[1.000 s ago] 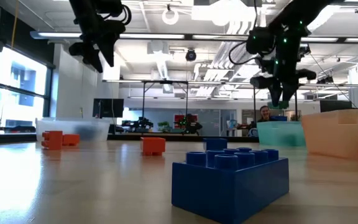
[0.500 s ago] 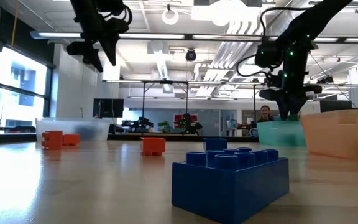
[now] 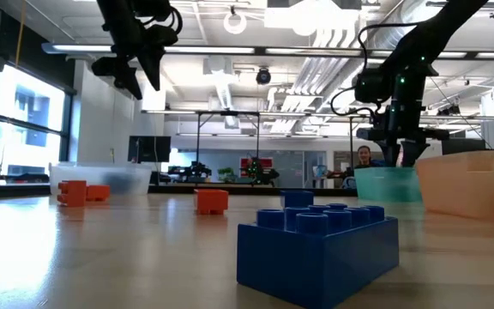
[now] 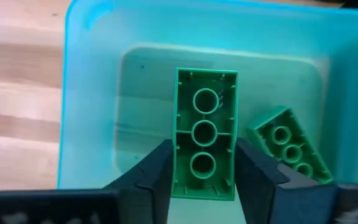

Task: Sort & place blocks by color
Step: Put the green game piece into the green bin, then put the orange game piece into the orange bin

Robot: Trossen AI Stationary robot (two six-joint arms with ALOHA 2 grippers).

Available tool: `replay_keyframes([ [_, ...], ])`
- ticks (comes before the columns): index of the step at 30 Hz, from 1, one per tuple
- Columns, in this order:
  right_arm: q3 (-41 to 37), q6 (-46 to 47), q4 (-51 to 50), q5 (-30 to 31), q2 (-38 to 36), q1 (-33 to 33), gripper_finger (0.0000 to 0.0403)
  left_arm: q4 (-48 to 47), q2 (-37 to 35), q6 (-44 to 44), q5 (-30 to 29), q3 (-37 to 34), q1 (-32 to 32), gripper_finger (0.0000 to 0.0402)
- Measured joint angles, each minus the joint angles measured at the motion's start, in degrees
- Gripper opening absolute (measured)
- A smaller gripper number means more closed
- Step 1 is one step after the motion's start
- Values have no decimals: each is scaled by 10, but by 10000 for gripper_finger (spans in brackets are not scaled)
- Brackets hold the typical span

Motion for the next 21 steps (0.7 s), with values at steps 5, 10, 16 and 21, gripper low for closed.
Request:
replay_keyframes([
  [5,2,3,0,0,0,4,186,0,0,0,14,0,0,223],
  [10,23,14,-8,0,0,4,210,-1,0,2,46,0,0,223],
  [16,76,19,-45,5,0,21,213,-2,0,2,47,0,0,223],
  [21,125,-4,-48,36,0,56,214,-24,0,-27,47,0,-1,223],
])
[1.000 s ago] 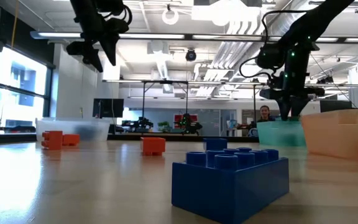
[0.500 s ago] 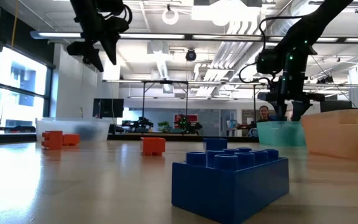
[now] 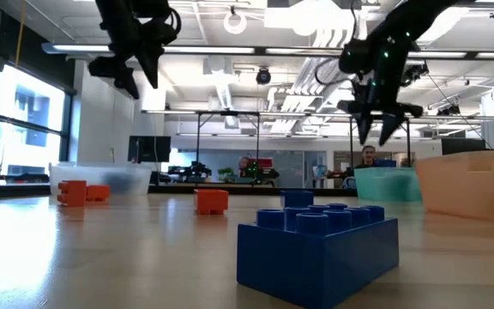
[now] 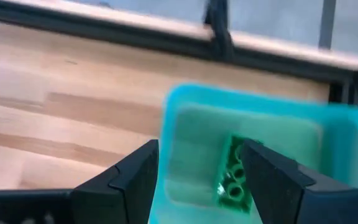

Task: Sort & place blocks by color
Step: Put the orange game piece into the orange bin

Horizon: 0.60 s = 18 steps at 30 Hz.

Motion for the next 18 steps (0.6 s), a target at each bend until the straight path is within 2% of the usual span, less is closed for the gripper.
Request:
replay_keyframes([
  [7,64,-87,1,17,0,19,214,-58,0,-123,-13,0,-35,223],
  [13,99,-142,0,14,0,16,215,-57,0,-240,-70,0,-87,223],
  [18,113,-188,1,13,0,16,215,-58,0,-290,-149,0,-130,223],
])
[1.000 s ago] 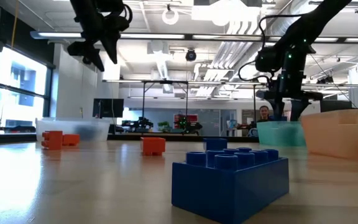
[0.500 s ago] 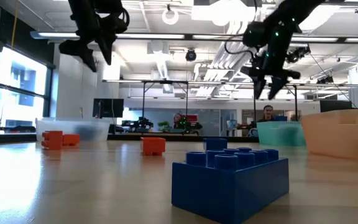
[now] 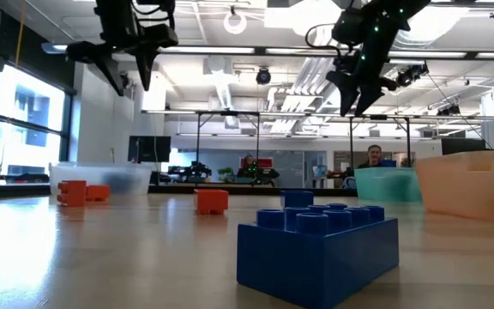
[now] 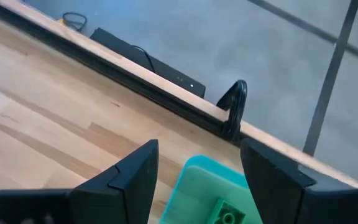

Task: Sort & place blocks by color
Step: Put the orange game piece into the orange bin

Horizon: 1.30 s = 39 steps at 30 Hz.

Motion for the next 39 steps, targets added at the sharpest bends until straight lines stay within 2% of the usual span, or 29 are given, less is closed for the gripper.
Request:
replay_keyframes([
  [10,-1,-79,34,-11,0,0,215,0,0,-201,-6,0,-108,223],
  [16,-1,-98,61,-40,0,0,215,-39,6,-329,-53,-1,-185,223],
  [25,-1,-110,72,-61,0,0,215,-19,10,-535,-82,-82,-282,223],
  [32,-1,-124,90,-68,0,0,215,-12,12,-633,-83,-129,-325,223],
  [39,-2,-125,92,-75,0,0,215,2,53,-683,-74,-158,-346,223],
])
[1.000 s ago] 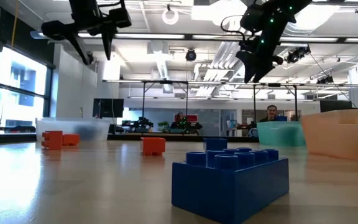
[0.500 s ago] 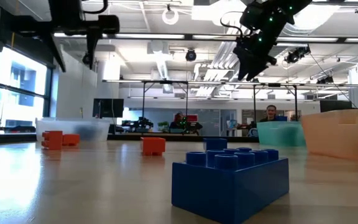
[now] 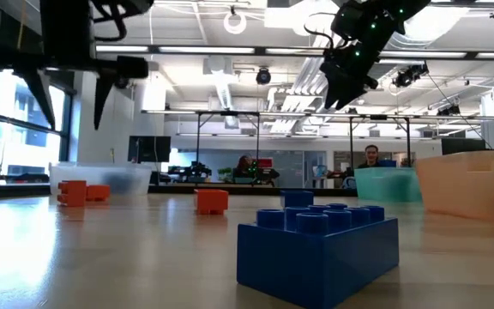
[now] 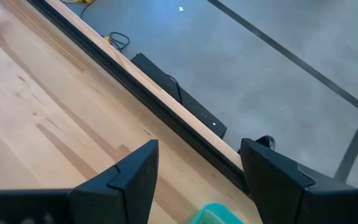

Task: Sort & place blocks by color
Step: Put the orange game piece into the orange bin

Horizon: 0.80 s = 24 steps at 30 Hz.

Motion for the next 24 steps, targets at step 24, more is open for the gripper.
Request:
replay_keyframes([
  [24,0,0,0,-19,0,0,215,73,181,-78,25,-4,8,223],
])
